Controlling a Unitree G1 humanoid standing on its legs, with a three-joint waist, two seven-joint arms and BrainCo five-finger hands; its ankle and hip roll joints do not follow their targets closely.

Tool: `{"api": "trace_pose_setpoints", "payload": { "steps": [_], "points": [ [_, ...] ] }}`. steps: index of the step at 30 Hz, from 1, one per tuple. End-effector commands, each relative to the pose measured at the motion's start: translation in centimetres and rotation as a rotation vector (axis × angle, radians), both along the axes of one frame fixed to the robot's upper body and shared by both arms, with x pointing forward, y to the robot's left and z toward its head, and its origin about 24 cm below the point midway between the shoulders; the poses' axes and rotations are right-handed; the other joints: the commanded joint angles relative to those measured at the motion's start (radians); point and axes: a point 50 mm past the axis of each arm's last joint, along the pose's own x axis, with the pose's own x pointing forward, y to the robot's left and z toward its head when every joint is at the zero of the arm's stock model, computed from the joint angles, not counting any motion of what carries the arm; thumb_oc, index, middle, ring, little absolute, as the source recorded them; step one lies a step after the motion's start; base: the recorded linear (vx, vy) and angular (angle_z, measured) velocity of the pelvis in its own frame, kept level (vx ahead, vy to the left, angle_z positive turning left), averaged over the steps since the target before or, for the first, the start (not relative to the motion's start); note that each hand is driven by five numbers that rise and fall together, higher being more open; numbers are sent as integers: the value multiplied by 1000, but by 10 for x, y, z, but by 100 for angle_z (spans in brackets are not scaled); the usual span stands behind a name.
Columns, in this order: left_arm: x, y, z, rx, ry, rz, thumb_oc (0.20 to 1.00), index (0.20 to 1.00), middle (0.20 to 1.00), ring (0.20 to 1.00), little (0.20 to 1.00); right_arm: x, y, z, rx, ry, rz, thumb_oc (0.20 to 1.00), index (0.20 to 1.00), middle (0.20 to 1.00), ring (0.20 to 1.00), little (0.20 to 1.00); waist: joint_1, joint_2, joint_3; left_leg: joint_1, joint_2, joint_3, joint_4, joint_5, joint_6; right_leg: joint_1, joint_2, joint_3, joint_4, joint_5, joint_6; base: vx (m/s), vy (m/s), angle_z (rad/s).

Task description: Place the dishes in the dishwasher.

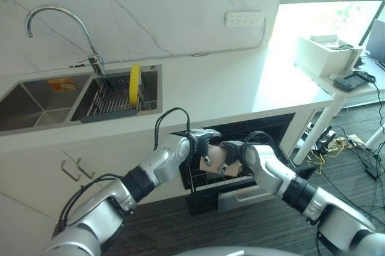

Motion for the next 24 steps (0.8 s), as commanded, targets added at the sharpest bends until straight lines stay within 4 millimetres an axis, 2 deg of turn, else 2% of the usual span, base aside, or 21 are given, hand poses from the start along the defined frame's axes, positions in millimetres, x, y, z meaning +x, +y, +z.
{"api": "trace_pose_setpoints", "payload": {
  "steps": [1, 4, 6, 10, 15, 18, 21, 22, 24],
  "points": [
    [22, -34, 53, -43, -212, -112, 1000, 1000, 1000, 1000, 1000, 17, 29, 43, 33, -146, 81, 200, 200, 200, 200, 200, 19, -1, -11, 48, -39, -119, 3, -117, 31, -40, 36, -50, 61, -37, -4, 0, 0, 0],
    [23, -30, 56, -94, -232, -79, 1000, 1000, 1000, 1000, 1000, 19, 24, 42, 51, -157, 38, 200, 200, 200, 200, 200, 20, -1, -8, 49, -40, -116, 3, -117, 30, -40, 35, -51, 62, -35, -1, -12, 4, 0],
    [25, -19, 64, -181, -277, -27, 1000, 1000, 1000, 1000, 1000, 20, 10, 41, 76, -176, -36, 200, 200, 200, 200, 200, 23, -2, -2, 52, -39, -115, 3, -115, 27, -38, 33, -52, 60, -29, 5, 0, 0, 0],
    [11, 21, 87, -443, -376, 62, 1000, 1000, 1000, 1000, 1000, 13, -50, 29, 115, -199, -212, 200, 200, 200, 200, 200, 38, -2, 9, 55, -35, -114, 2, -118, 30, -34, 30, -60, 57, -23, 9, -7, 20, 1],
    [-10, 56, 102, -738, -533, 186, 1000, 1000, 1000, 1000, 1000, 1, -89, 2, 171, -239, -400, 200, 200, 200, 200, 200, 63, -2, 15, 54, -31, -119, 1, -121, 30, -25, 27, -74, 49, -21, 5, -11, 72, 11],
    [-15, 65, 107, -808, -608, 224, 1000, 1000, 1000, 1000, 1000, -2, -98, -13, 188, -243, -464, 200, 200, 200, 200, 200, 75, -3, 17, 51, -30, -125, 1, -120, 28, -23, 24, -83, 47, -22, 3, -28, 64, 4],
    [-18, 73, 111, -899, -691, 255, 1000, 1000, 1000, 1000, 1000, -6, -107, -37, 265, -252, -600, 200, 200, 200, 200, 200, 98, -4, 16, 44, -31, -136, 1, -116, 25, -22, 16, -99, 45, -17, 1, -10, 59, 10],
    [-19, 75, 110, -914, -694, 258, 1000, 1000, 1000, 1000, 1000, -7, -107, -40, 309, -257, -644, 200, 200, 200, 200, 200, 102, -5, 17, 42, -32, -139, 1, -115, 25, -24, 14, -101, 46, -17, 0, 8, 86, 26],
    [-18, 79, 96, -923, -585, 310, 1000, 1000, 1000, 1000, 1000, -7, -105, -39, 438, -271, -724, 200, 200, 200, 200, 200, 108, -3, 20, 39, -34, -143, 2, -113, 26, -28, 9, -102, 52, -16, 0, 0, 82, 17]
  ]
}}
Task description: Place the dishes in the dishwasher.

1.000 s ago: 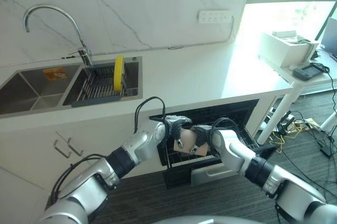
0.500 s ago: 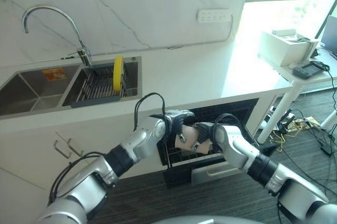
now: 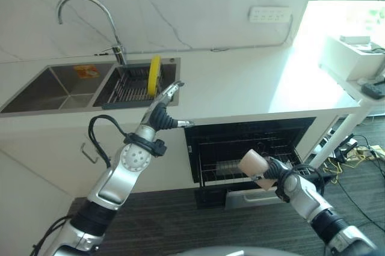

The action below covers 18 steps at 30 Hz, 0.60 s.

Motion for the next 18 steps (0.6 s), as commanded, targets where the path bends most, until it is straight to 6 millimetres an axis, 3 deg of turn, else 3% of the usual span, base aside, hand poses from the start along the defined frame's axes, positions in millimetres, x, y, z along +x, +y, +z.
{"api": "trace_pose_setpoints", "payload": {
  "steps": [1, 4, 5, 8, 14, 18],
  "points": [
    [14, -4, 14, -75, -22, -58, 1000, 1000, 1000, 1000, 1000, 39, 19, 51, 214, -347, -49, 200, 200, 200, 200, 200, 9, -10, -22, 43, -24, -88, 9, -112, 26, -59, 15, -46, 56, -8, -3, -10, 76, 5],
    [8, 2, -19, -99, 96, -31, 1000, 1000, 1000, 1000, 1000, 33, 19, 55, 423, -414, -139, 200, 200, 200, 200, 200, 9, -9, -13, 44, -29, -90, 10, -110, 31, -61, 9, -46, 65, -7, 0, 7, 89, 0],
    [5, 9, -40, -112, 176, 0, 1000, 1000, 1000, 1000, 1000, 33, 21, 61, 538, -462, -157, 200, 200, 200, 200, 200, 7, -10, -9, 45, -31, -88, 10, -111, 34, -64, 3, -47, 71, -5, 4, 15, 85, -3],
    [0, 15, -64, -105, 267, 19, 1000, 1000, 1000, 1000, 1000, 32, 25, 75, 729, -533, -163, 200, 200, 200, 200, 200, 0, -13, -1, 47, -35, -83, 14, -113, 39, -74, -9, -47, 85, -2, 14, 7, 77, -3],
    [-7, 6, -97, 1, 413, -42, 1000, 1000, 1000, 1000, 1000, 34, 30, 97, 872, -669, -126, 200, 200, 200, 200, 200, -9, -19, 20, 40, -43, -68, 30, -116, 55, -102, -33, -40, 126, 6, 40, -22, 53, -2],
    [-12, 0, -110, 37, 498, -93, 1000, 1000, 1000, 1000, 1000, 37, 32, 101, 905, -676, -115, 200, 200, 200, 200, 200, -6, -20, 32, 27, -49, -56, 57, -125, 69, -123, -51, -52, 205, 12, 45, -23, 65, -15]
  ]
}}
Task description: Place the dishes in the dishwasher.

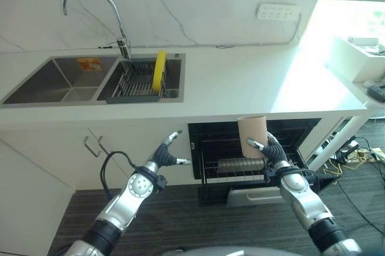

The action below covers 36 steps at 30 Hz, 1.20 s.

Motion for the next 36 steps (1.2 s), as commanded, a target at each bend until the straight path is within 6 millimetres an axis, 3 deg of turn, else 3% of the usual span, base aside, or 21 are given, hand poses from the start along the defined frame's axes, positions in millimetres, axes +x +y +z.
{"api": "trace_pose_setpoints", "payload": {
  "steps": [1, 2, 4, 7, 8, 9, 10, 13, 14, 17, 20, 22, 24, 25, 29, 36],
  "points": [
    [16, -6, 13, 20, -58, -76, 1000, 1000, 1000, 1000, 1000, 22, 7, 42, 89, -214, 29, 200, 200, 200, 200, 200, 13, 20, 2, 15, -28, -62, 65, -113, 57, -86, -29, -74, 169, 19, 35, -62, 75, -42],
    [17, -8, 11, 39, -44, -101, 1000, 1000, 1000, 1000, 1000, 23, 9, 46, 101, -229, 49, 200, 200, 200, 200, 200, 12, 26, 21, -5, -26, -61, 94, -119, 72, -129, -33, -59, 320, 54, 33, -56, 59, -59],
    [19, -12, 10, 59, -23, -135, 1000, 1000, 1000, 1000, 1000, 22, 9, 48, 117, -237, 69, 200, 200, 200, 200, 200, 4, 27, 36, -17, -17, -76, 116, -126, 75, -193, -39, -9, 420, 90, 26, 30, -67, -53],
    [25, -20, 11, 70, 8, -194, 1000, 1000, 1000, 1000, 1000, 20, 11, 44, 141, -231, 67, 200, 200, 200, 200, 200, -2, -1, 35, -8, -23, -119, 132, -145, 49, -192, -103, -15, 209, 128, 22, 197, -369, 30],
    [26, -24, 9, 89, 33, -222, 1000, 1000, 1000, 1000, 1000, 23, 15, 45, 162, -237, 67, 200, 200, 200, 200, 200, -6, -15, 40, 15, -17, -129, 128, -169, 29, -210, -163, -20, 123, 227, 54, 244, -522, 42],
    [27, -25, 9, 101, 53, -238, 1000, 1000, 1000, 1000, 1000, 27, 16, 48, 169, -243, 67, 200, 200, 200, 200, 200, -3, -16, 42, 24, -3, -137, 123, -175, 21, -213, -182, -19, 96, 240, 66, 240, -579, 40],
    [27, -26, 9, 116, 60, -258, 1000, 1000, 1000, 1000, 1000, 31, 19, 52, 173, -249, 67, 200, 200, 200, 200, 200, -2, -13, 43, 28, 21, -148, 123, -177, 11, -212, -187, -11, 97, 236, 70, 154, -451, 45],
    [25, -18, 8, 159, 70, -256, 1000, 1000, 1000, 1000, 1000, 36, 22, 59, 189, -237, 107, 200, 200, 200, 200, 200, 8, 0, 26, -1, 126, -142, 146, -128, -34, -167, -133, -54, 129, 92, 62, 91, -404, 67],
    [24, -15, 10, 171, 56, -256, 1000, 1000, 1000, 1000, 1000, 36, 25, 65, 193, -247, 124, 200, 200, 200, 200, 200, -2, 7, 19, -2, 182, -119, 147, -101, -56, -167, -100, -46, 148, 31, 61, 29, -282, 70],
    [18, -10, 10, 203, 65, -270, 1000, 1000, 1000, 1000, 1000, 32, 26, 68, 190, -240, 148, 200, 200, 200, 200, 200, -12, 11, 7, -23, 242, -92, 201, -78, -76, -166, -56, -39, 189, -25, 24, 89, -318, 22],
    [10, -12, 12, 190, 63, -310, 1000, 1000, 1000, 1000, 1000, 22, 22, 58, 183, -220, 152, 200, 200, 200, 200, 200, -1, 10, 13, -99, 233, -100, 318, -72, -72, -126, -25, -61, 165, -36, -21, 83, -228, 11],
    [9, -18, 12, 195, 57, -348, 1000, 1000, 1000, 1000, 1000, 20, 21, 55, 184, -219, 133, 200, 200, 200, 200, 200, 1, 23, 14, -108, 214, -88, 264, -51, -81, -100, -15, -95, 140, -42, -21, 47, 14, 32],
    [10, -26, 12, 216, 48, -385, 1000, 1000, 1000, 1000, 1000, 22, 23, 57, 192, -233, 107, 200, 200, 200, 200, 200, -4, 41, 12, -103, 217, -62, 176, 7, -99, -81, -8, -129, 118, -48, -19, 22, 90, 52],
    [11, -28, 11, 231, 42, -391, 1000, 1000, 1000, 1000, 1000, 22, 24, 58, 194, -238, 102, 200, 200, 200, 200, 200, -5, 47, 9, -97, 208, -82, 138, 18, -102, -79, -8, -133, 117, -51, -16, 33, 111, 37],
    [9, -27, 5, 279, 70, -421, 1000, 1000, 1000, 1000, 1000, 15, 19, 55, 198, -227, 93, 200, 200, 200, 200, 200, -19, 64, -12, -43, 192, -58, 44, 30, -103, -66, -23, -145, 102, -49, 6, 78, 95, 10],
    [-1, -13, -24, 459, 211, -420, 1000, 1000, 1000, 1000, 1000, 10, 22, 45, 224, -175, 75, 200, 200, 200, 200, 200, -19, 54, -13, -23, 177, -29, 48, 4, -93, -70, -69, -162, 104, -23, 45, 67, 14, -2]
  ]
}}
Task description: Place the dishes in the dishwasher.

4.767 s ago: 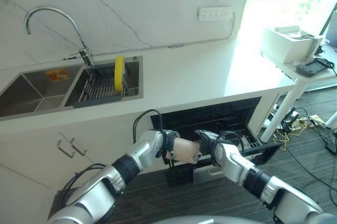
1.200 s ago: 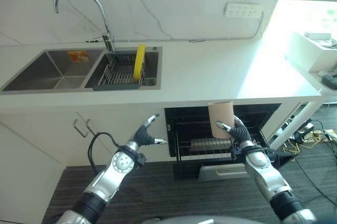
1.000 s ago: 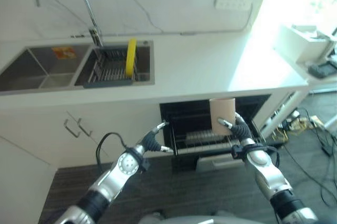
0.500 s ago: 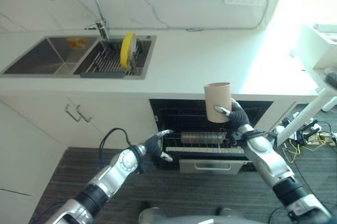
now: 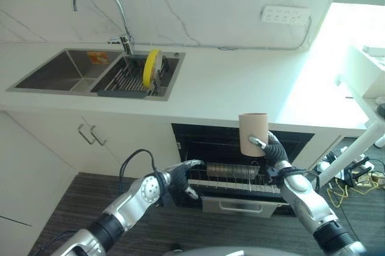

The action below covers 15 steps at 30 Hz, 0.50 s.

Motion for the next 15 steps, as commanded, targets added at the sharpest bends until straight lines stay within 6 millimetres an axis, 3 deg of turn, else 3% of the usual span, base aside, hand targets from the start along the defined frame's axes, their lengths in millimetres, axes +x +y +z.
{"api": "trace_pose_setpoints", "payload": {
  "steps": [1, 8, 15],
  "points": [
    [9, -1, -4, 119, -17, -45, 1000, 1000, 1000, 1000, 1000, 18, 16, 38, 82, -174, 22, 200, 200, 200, 200, 200, 5, -9, 16, 39, 91, 5, 42, -35, -64, -11, -55, 25, -22, 55, 66, 71, -46, -5],
    [4, 2, -33, 304, 26, -49, 1000, 1000, 1000, 1000, 1000, 24, 16, 40, 112, -185, -17, 200, 200, 200, 200, 200, -1, -25, 46, -16, 97, 8, 139, -63, -61, -42, -55, 56, 13, 46, 65, 48, -65, -14],
    [37, -11, -5, 302, -144, -37, 1000, 1000, 1000, 1000, 1000, 40, 19, 61, 153, -274, -84, 200, 200, 200, 200, 200, 4, -40, 140, -159, 119, -26, 259, -75, -72, -132, -44, 97, 58, 46, 53, -117, -87, -17]
  ]
}}
